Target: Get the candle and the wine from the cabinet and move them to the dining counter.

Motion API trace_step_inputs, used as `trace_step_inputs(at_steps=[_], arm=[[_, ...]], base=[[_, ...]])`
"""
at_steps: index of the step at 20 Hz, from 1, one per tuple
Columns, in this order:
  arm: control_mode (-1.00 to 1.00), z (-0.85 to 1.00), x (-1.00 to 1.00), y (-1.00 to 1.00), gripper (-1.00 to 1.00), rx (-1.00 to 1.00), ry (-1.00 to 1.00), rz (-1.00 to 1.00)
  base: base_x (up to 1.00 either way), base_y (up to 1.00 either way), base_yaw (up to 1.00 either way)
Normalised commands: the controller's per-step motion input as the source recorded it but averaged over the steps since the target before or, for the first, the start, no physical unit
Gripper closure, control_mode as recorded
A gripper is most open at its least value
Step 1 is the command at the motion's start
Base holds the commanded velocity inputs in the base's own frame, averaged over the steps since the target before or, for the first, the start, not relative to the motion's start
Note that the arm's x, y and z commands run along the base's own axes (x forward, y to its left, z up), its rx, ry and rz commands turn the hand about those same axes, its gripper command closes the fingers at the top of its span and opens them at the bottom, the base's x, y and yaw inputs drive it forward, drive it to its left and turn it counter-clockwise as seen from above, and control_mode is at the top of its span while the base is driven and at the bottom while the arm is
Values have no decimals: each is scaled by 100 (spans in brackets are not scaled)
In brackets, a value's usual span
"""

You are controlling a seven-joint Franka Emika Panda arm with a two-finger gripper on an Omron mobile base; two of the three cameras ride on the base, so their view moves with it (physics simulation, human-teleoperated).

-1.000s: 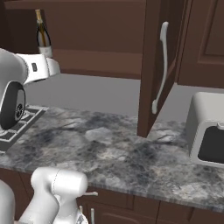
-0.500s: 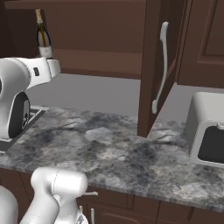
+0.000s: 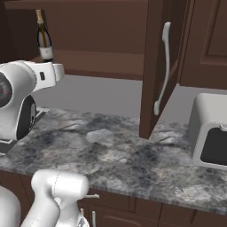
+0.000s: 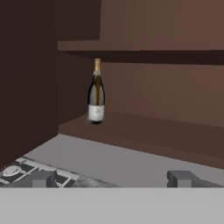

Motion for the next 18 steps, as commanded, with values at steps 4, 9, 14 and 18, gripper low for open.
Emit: trace_step_inputs(at_steps=[4, 9, 14, 18], arm=[[-100, 0, 13, 0, -100, 0, 2, 0], [-100, 0, 21, 0, -100, 1, 0, 0], [-100, 9, 32, 0, -100, 8, -3, 7], [-100, 21, 37, 0, -100, 10, -1, 7]], base=[[0, 0, 0], [0, 0, 0], [0, 0, 0], [0, 0, 0]])
